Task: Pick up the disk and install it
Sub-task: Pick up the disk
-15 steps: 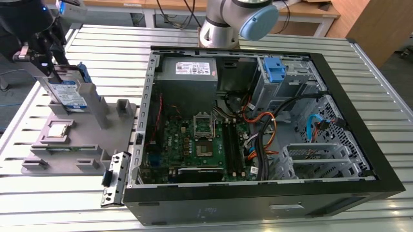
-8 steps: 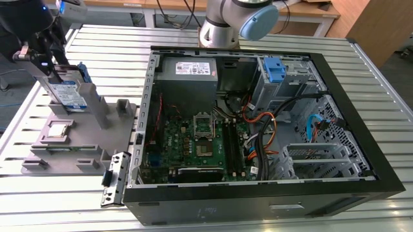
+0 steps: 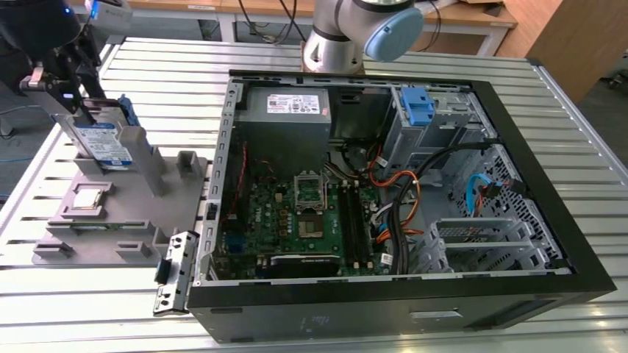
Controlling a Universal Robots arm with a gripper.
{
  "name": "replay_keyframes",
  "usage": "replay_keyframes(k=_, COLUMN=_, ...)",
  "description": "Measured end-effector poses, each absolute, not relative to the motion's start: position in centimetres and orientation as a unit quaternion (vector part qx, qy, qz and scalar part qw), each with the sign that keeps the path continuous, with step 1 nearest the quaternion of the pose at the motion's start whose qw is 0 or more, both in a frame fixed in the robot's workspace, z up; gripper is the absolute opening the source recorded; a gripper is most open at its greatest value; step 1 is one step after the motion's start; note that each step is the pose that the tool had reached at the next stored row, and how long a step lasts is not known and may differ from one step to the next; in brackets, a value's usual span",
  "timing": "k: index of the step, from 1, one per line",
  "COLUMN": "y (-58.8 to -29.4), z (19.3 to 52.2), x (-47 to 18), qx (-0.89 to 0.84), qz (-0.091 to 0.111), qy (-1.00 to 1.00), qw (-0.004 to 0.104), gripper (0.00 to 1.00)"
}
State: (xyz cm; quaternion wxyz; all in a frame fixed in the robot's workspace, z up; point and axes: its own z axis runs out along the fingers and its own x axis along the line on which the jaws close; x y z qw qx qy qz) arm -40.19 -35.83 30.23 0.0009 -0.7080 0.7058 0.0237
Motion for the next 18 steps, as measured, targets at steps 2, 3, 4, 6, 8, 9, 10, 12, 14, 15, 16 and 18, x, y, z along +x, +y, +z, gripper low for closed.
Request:
replay_keyframes(k=2, y=-35.83, z=30.23, x=-40.19, qx=-0.708, qz=0.024, qy=0.706, qw=0.001, gripper=0.59)
replay_keyframes(k=3, y=-35.83, z=30.21, x=-40.19, qx=-0.708, qz=0.024, qy=0.706, qw=0.001, gripper=0.59)
replay_keyframes(k=4, y=-35.82, z=30.19, x=-40.18, qx=-0.708, qz=0.024, qy=0.706, qw=0.001, gripper=0.59)
replay_keyframes(k=6, y=-35.82, z=30.13, x=-40.19, qx=-0.708, qz=0.024, qy=0.706, qw=0.001, gripper=0.59)
replay_keyframes(k=8, y=-35.82, z=30.11, x=-40.19, qx=-0.708, qz=0.024, qy=0.706, qw=0.001, gripper=0.59)
replay_keyframes(k=9, y=-35.83, z=30.1, x=-40.19, qx=-0.708, qz=0.024, qy=0.706, qw=0.001, gripper=0.59)
replay_keyframes(k=10, y=-35.82, z=30.07, x=-40.19, qx=-0.708, qz=0.024, qy=0.706, qw=0.001, gripper=0.59)
replay_keyframes(k=12, y=-35.82, z=29.97, x=-40.19, qx=-0.708, qz=0.024, qy=0.706, qw=0.001, gripper=0.59)
replay_keyframes(k=14, y=-35.82, z=29.98, x=-40.19, qx=-0.708, qz=0.024, qy=0.706, qw=0.001, gripper=0.59)
replay_keyframes(k=15, y=-35.82, z=29.98, x=-40.19, qx=-0.708, qz=0.024, qy=0.706, qw=0.001, gripper=0.59)
replay_keyframes(k=16, y=-35.82, z=29.98, x=-40.19, qx=-0.708, qz=0.024, qy=0.706, qw=0.001, gripper=0.59)
replay_keyframes(k=18, y=-35.82, z=29.97, x=-40.18, qx=-0.708, qz=0.024, qy=0.706, qw=0.001, gripper=0.59)
